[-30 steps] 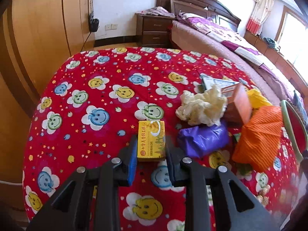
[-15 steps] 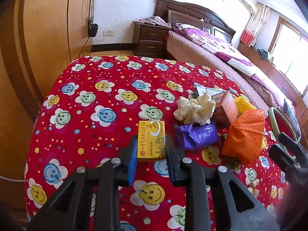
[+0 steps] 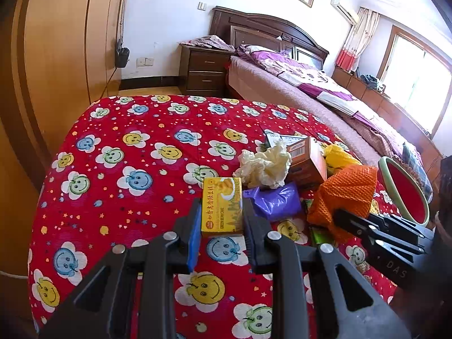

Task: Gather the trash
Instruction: 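Grasp the orange mesh bag with the right gripper while the left gripper holds the yellow box, then carry the yellow box and orange mesh bag over the green-rimmed red bucket, then open both grippers to drop the box and mesh bag into the bucket, then move both open grippers back over the remaining items on the bedspread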

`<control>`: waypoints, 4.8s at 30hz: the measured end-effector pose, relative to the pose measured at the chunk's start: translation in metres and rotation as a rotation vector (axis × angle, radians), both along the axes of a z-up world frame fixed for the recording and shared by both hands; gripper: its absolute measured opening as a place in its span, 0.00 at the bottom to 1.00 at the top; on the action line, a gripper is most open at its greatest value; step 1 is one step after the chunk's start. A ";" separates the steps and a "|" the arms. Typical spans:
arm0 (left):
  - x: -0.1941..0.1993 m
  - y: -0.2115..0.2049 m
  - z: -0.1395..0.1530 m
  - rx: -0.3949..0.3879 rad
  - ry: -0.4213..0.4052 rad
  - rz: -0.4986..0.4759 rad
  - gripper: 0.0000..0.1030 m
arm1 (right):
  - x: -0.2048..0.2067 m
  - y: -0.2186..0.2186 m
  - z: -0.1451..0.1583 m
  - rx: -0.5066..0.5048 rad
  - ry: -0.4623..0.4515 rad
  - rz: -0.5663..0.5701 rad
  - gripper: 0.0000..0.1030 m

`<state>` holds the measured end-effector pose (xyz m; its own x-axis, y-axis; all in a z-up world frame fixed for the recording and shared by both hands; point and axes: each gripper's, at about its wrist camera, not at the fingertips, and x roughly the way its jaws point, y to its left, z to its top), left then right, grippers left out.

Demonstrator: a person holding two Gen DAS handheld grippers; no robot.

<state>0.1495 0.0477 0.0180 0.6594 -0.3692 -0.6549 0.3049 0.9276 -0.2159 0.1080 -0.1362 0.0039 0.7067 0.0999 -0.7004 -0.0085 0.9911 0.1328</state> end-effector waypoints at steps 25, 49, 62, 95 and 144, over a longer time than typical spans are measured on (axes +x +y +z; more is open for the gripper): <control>-0.044 -0.003 0.036 -0.082 -0.028 0.053 0.26 | -0.078 -0.029 0.058 0.091 -0.180 -0.004 0.17; -0.076 -0.088 0.076 -0.080 -0.062 -0.090 0.26 | -0.132 -0.114 0.078 0.180 -0.295 -0.157 0.17; -0.078 -0.147 0.082 -0.056 -0.049 -0.177 0.26 | -0.150 -0.162 0.076 0.211 -0.326 -0.249 0.17; -0.074 -0.353 0.050 0.019 -0.021 -0.511 0.26 | -0.197 -0.305 0.032 0.228 -0.272 -0.608 0.17; -0.079 -0.335 0.023 0.021 0.079 -0.462 0.41 | -0.194 -0.315 0.013 0.182 -0.222 -0.623 0.26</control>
